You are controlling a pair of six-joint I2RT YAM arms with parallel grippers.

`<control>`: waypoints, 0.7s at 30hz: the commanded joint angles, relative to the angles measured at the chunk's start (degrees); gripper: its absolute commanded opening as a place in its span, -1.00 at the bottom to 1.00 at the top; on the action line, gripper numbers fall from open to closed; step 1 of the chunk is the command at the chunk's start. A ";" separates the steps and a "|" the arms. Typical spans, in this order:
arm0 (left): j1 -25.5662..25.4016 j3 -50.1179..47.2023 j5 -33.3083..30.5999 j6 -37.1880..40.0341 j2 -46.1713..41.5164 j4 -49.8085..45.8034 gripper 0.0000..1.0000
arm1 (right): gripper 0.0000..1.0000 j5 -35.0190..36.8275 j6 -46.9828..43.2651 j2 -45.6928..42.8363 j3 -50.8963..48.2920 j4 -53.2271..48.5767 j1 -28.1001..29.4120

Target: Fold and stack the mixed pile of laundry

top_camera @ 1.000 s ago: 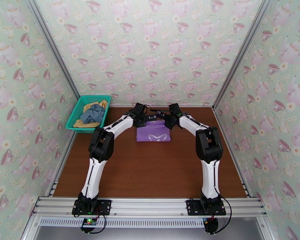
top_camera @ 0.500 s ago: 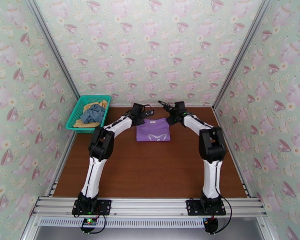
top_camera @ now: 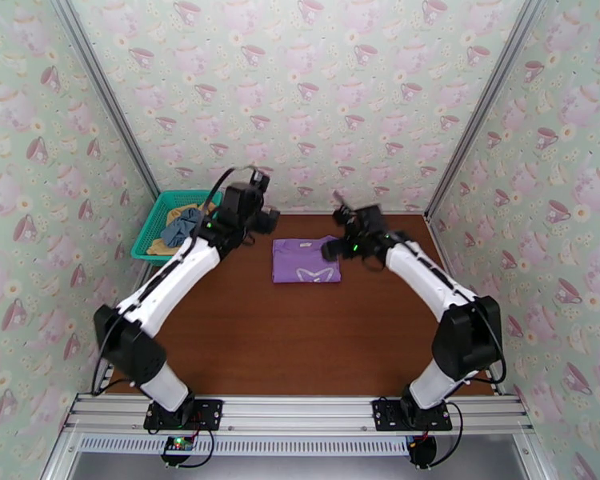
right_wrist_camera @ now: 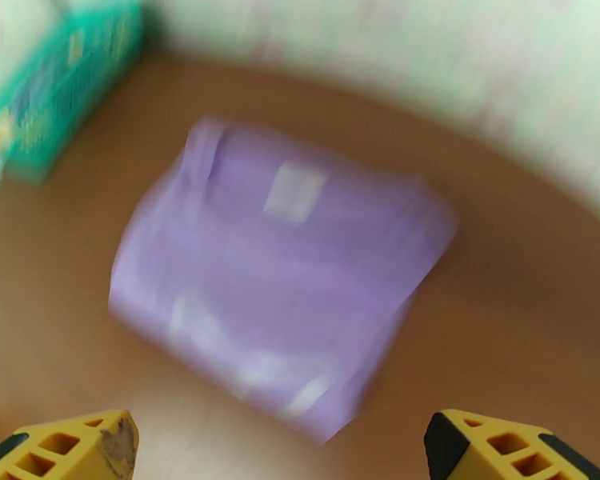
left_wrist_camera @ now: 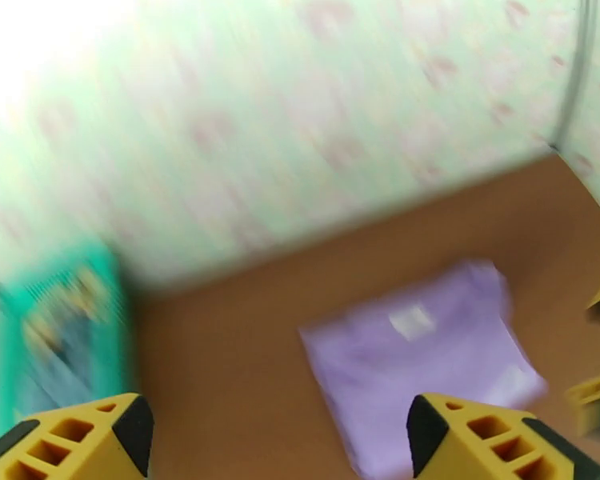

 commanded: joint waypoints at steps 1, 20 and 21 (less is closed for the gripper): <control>-4.63 -10.62 6.24 -13.38 -3.07 -2.01 0.81 | 1.00 13.98 9.31 -12.59 -3.43 -3.10 3.41; -7.11 -3.20 10.28 -18.96 15.09 -9.38 0.58 | -0.18 14.49 20.86 0.77 -8.65 2.57 4.57; -6.89 -2.05 10.18 -19.04 16.93 -9.83 0.54 | -0.17 14.83 20.97 2.92 -7.60 2.99 4.57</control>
